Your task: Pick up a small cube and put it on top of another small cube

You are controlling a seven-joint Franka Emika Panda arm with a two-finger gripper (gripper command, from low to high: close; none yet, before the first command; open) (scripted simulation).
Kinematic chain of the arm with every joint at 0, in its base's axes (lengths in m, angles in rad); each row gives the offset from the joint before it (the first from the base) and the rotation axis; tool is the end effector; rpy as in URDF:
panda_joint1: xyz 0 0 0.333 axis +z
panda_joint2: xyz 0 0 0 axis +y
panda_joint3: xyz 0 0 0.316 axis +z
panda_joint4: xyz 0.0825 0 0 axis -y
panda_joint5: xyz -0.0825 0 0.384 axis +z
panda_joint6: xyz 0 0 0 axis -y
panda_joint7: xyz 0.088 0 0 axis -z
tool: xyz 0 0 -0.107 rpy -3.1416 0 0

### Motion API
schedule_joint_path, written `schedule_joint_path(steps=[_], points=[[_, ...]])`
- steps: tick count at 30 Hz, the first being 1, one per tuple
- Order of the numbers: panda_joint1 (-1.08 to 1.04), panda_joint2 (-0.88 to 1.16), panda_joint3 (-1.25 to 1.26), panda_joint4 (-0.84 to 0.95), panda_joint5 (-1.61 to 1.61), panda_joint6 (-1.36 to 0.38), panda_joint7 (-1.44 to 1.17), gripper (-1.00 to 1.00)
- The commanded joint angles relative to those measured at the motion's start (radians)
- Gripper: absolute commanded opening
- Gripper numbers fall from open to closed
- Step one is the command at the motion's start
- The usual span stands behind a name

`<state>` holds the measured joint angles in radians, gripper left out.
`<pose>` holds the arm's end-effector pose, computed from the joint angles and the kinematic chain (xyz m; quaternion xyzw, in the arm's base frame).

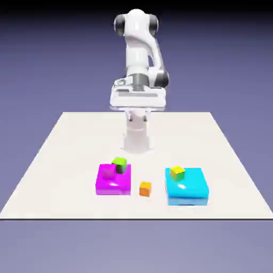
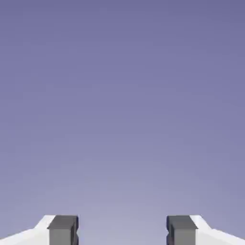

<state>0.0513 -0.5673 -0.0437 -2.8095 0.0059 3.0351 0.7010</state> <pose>0.3898 0.0023 0.4569 -0.8662 0.3172 -0.3572 0.1466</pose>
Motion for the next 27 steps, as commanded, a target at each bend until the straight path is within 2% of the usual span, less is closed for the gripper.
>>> schedule_joint_path(steps=[1,27], points=[[0.033,0.002,-0.036,0.000,0.005,-0.002,-0.033,0.00],[0.880,0.060,-0.979,0.012,0.132,-0.042,-0.896,0.00]])
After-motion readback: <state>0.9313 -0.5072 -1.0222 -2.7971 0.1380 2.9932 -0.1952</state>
